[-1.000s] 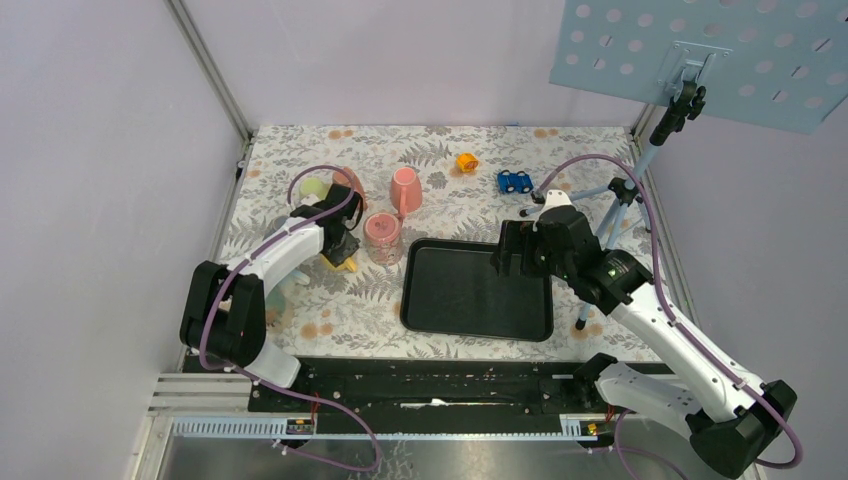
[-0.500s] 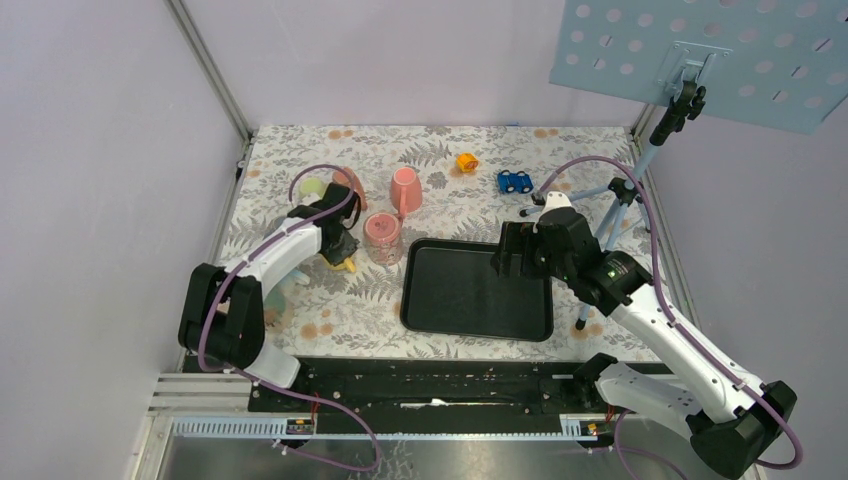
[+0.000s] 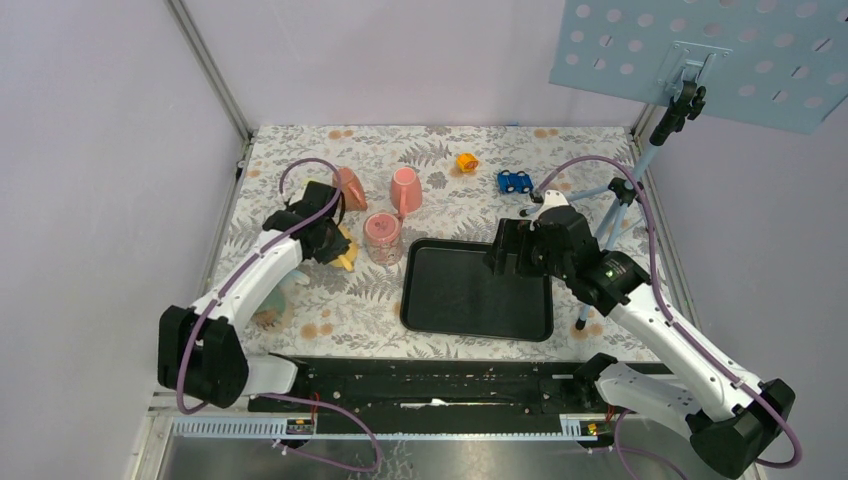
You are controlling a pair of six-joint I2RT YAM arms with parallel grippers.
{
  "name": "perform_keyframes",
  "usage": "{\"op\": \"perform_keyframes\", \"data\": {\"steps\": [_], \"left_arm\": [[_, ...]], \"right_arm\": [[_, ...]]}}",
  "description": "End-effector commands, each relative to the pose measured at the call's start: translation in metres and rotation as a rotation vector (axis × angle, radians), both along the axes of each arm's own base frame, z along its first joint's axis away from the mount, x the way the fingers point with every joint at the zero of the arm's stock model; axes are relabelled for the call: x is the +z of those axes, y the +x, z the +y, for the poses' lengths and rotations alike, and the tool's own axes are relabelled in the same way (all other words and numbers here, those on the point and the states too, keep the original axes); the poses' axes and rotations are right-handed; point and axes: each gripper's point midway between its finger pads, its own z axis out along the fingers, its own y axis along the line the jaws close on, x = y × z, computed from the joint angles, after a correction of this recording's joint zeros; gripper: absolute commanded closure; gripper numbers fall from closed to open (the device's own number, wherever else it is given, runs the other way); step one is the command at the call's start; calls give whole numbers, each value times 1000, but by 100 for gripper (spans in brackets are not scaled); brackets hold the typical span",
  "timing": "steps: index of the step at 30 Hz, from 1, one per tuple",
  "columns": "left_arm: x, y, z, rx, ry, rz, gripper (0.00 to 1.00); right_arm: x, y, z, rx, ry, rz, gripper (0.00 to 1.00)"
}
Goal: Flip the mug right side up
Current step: Turn over the cup at the center of the board.
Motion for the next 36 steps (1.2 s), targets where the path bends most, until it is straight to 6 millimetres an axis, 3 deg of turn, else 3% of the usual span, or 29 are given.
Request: {"op": "perform_keyframes", "data": {"steps": [1,8,17,30,36], "left_arm": [[54,17,4,-23,8,-158,100],[106,20,-4,-98,-19,-244,100],[174,27,-31,-206,-134,-383,100],[242,33,-132,-428,-495,-549,100],[261,29,-165,-505,-686,-593,100]], "right_arm": [[8,4,14,15,65,-17,1],[21,6,29,42,142,-23,1],[43,9,51,92,249,-30,0],[94,21,94,152,523,-62,1],[129,24,109,189,680,-111,1]]}}
